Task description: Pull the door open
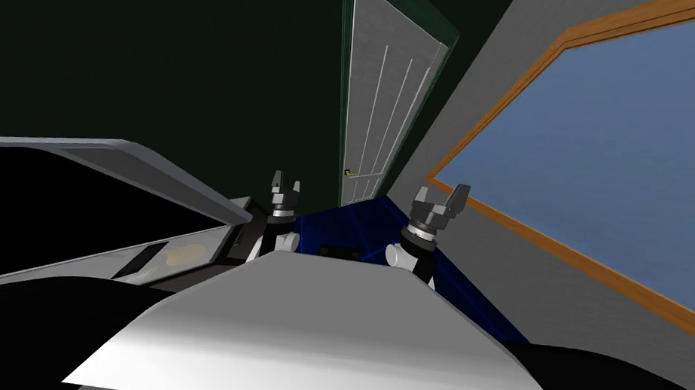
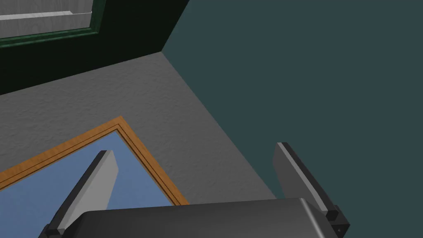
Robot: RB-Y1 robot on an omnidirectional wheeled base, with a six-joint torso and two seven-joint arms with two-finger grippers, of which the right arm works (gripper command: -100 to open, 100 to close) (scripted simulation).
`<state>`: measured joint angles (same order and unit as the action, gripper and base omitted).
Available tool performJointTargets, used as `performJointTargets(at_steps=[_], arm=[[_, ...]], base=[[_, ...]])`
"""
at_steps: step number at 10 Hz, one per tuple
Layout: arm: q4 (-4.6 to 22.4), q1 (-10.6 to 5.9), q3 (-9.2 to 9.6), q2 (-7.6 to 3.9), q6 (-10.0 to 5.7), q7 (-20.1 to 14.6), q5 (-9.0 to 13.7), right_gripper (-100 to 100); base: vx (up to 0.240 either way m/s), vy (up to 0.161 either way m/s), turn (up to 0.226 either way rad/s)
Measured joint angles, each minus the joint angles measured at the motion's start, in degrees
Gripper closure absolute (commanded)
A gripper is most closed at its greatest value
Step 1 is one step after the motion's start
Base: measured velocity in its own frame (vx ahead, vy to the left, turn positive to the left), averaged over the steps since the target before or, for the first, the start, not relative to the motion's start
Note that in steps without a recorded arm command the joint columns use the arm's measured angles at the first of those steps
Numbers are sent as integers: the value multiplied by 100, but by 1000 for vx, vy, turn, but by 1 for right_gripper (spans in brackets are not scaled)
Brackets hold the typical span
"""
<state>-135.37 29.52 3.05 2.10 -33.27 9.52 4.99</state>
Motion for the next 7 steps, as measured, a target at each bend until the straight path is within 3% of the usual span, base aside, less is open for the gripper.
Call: performJointTargets(at_steps=[7], arm=[[867,-314,-109,-186,-123,-144,78,-100]], base=[[55,-13,130]])
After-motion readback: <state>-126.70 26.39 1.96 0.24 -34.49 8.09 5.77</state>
